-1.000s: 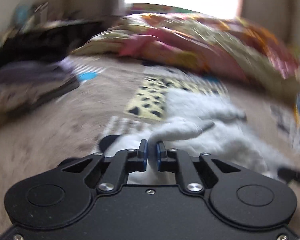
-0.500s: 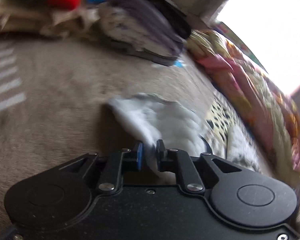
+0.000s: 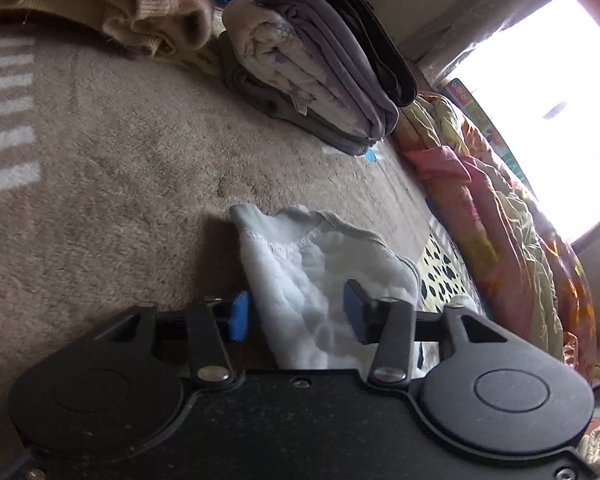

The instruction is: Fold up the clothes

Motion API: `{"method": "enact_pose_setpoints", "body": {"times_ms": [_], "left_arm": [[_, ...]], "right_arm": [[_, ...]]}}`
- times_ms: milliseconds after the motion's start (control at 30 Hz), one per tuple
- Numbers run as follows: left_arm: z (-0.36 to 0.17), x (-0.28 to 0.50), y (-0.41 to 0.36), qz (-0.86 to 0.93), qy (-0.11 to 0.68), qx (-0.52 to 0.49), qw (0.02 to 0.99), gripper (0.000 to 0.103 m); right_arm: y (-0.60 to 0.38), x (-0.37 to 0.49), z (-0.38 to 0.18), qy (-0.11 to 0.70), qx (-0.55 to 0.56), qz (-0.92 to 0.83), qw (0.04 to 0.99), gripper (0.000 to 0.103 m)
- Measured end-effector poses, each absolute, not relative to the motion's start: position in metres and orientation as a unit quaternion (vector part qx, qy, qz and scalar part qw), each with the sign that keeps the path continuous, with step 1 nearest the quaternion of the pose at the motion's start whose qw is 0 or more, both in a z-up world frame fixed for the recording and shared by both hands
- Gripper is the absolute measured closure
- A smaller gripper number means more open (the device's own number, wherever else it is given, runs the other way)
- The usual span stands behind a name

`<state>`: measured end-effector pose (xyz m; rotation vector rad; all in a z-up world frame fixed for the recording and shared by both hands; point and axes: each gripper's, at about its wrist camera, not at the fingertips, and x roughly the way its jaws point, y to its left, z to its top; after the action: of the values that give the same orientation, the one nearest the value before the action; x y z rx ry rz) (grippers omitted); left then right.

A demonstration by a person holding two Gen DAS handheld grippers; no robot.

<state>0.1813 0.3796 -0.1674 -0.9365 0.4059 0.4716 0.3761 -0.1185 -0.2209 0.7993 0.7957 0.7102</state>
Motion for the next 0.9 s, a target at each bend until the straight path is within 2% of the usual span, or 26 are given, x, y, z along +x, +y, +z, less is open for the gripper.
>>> {"method": "enact_pose_setpoints", "body": {"times_ms": [33,167,333,533,767,900], "left_arm": [[-0.168,0.183,0.38,0.226,0.196,-0.442,0.845,0.084],[-0.163,0.179,0.379,0.241,0.194,-0.447,0.839,0.093],[-0.149,0.157,0.364,0.233,0.18,-0.443,0.847,0.095],[-0.153,0.141,0.342,0.205,0.208,-0.427,0.856,0.095],[-0.164,0.131,0.326,0.174,0.25,-0.415,0.857,0.096],[-0.168,0.124,0.339,0.172,0.274,-0.436,0.84,0.094]], "right_arm": [[-0.121,0.376,-0.221,0.365,0.379,0.333,0.783,0.096],[-0.133,0.372,-0.218,0.349,0.411,0.338,0.772,0.097],[-0.157,0.357,-0.205,0.326,0.439,0.335,0.767,0.097],[-0.214,0.311,-0.195,0.314,0.461,0.285,0.779,0.097],[-0.253,0.243,-0.211,0.334,0.475,0.233,0.78,0.097],[-0.26,0.226,-0.219,0.357,0.446,0.2,0.796,0.097]]}}
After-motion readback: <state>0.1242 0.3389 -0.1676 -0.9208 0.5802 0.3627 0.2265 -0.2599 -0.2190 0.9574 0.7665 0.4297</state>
